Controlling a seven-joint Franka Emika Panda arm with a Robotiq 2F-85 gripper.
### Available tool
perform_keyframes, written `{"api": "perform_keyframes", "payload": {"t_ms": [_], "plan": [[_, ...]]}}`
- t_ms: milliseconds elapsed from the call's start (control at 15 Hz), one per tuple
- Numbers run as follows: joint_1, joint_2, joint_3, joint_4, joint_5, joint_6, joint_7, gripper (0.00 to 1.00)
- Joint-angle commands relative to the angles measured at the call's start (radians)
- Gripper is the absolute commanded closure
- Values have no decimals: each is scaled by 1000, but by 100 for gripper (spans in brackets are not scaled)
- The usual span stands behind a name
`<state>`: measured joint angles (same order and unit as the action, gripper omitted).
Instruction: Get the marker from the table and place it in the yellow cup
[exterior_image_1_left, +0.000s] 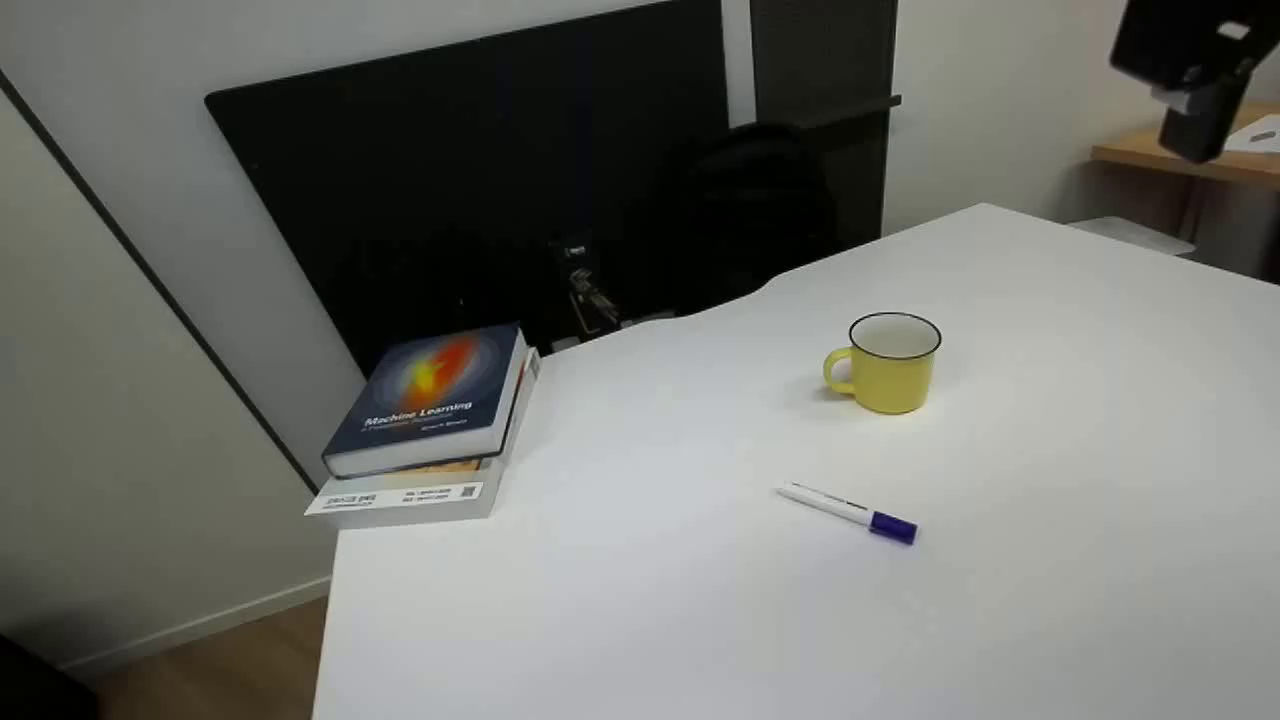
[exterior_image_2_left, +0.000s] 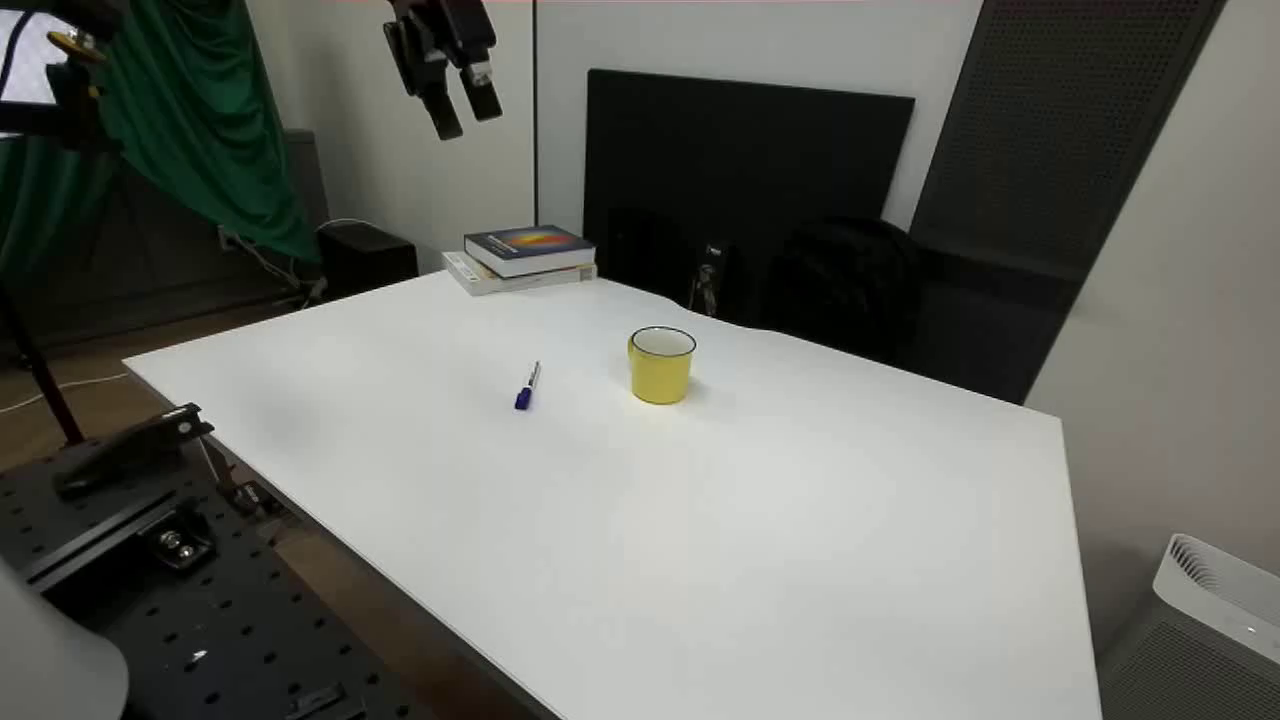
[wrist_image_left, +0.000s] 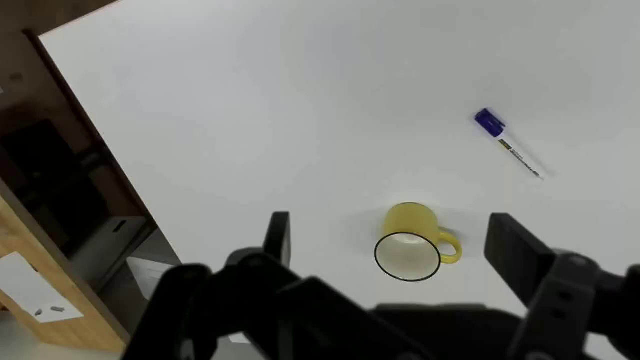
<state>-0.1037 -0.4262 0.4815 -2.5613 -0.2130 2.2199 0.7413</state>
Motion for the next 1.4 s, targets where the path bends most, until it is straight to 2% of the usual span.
{"api": "perform_keyframes", "payload": {"t_ms": [0,600,733,1000,1333], "plan": [[56,12,-54,3,-30,-8,22,0],[56,12,-54,2,-30,-8,22,0],[82,43,-92,1,-11,19,-35,0],[108,169,-175,17,-2,146,-174,0],[108,431,-278,111,34,263,-350,0]]}}
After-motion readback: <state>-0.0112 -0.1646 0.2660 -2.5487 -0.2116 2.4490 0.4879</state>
